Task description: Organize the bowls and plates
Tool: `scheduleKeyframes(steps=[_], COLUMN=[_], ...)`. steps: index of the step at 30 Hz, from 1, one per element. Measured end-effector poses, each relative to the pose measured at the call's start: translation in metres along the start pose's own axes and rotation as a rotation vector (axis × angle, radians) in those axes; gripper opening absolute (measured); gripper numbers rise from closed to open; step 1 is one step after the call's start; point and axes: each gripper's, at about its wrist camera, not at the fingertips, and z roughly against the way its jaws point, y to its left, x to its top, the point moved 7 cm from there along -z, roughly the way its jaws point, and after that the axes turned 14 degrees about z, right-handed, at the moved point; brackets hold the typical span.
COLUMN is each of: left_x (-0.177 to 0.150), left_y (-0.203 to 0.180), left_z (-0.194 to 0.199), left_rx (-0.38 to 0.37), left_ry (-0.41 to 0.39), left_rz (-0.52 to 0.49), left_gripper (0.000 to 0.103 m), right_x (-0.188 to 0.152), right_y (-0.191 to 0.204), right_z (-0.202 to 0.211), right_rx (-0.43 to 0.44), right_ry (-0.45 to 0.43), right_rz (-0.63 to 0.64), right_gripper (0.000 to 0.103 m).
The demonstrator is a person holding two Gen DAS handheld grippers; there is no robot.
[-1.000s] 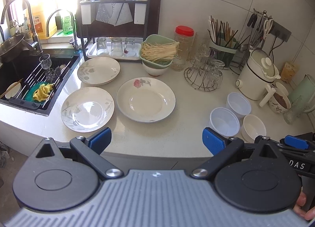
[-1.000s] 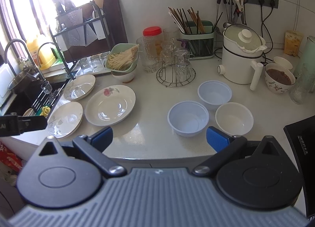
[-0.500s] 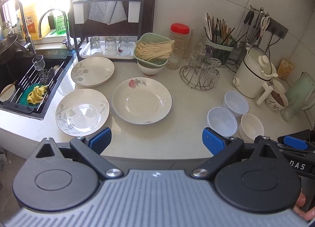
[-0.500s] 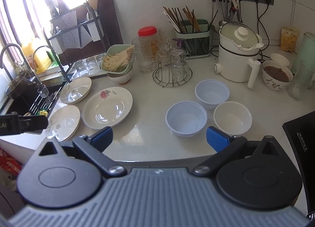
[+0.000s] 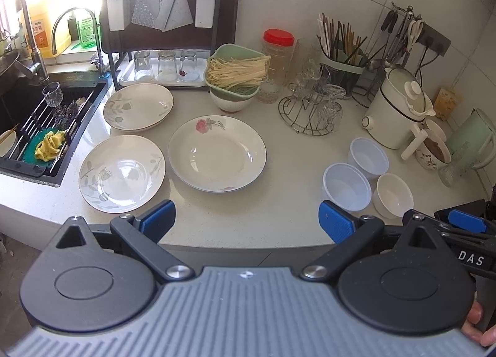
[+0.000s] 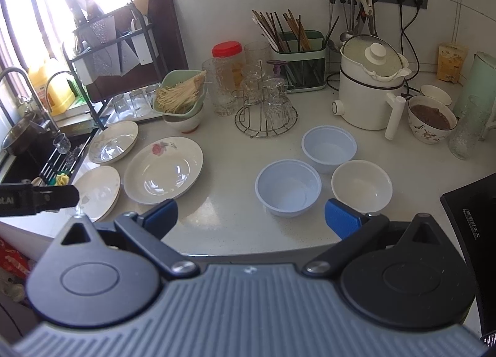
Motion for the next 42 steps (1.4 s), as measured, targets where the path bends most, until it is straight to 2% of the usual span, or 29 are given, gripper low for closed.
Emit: scheduleKeyframes(steps=[20, 35, 42], left_x=[-0.005, -0.009, -0.013], left_y=[-0.006, -0.011, -0.017], left_z=[0.004, -0.007, -0.015], left_rx=[0.008, 0.006, 0.008], left_ry=[0.0, 0.005, 0.008], left_rz=[-0.021, -0.014, -0.015], left_gripper=[0.1, 0.1, 0.1], right_x=[-0.003, -0.018, -0.019], right_y=[0.005, -0.003, -0.017], right_z=[0.004, -0.002, -0.016], right_rx=[-0.004, 0.036, 0.013], right_ry=[-0.019, 0.035, 0.052], right_rz=[0.014, -0.027, -0.055], right_gripper=[0.103, 0.103, 0.103])
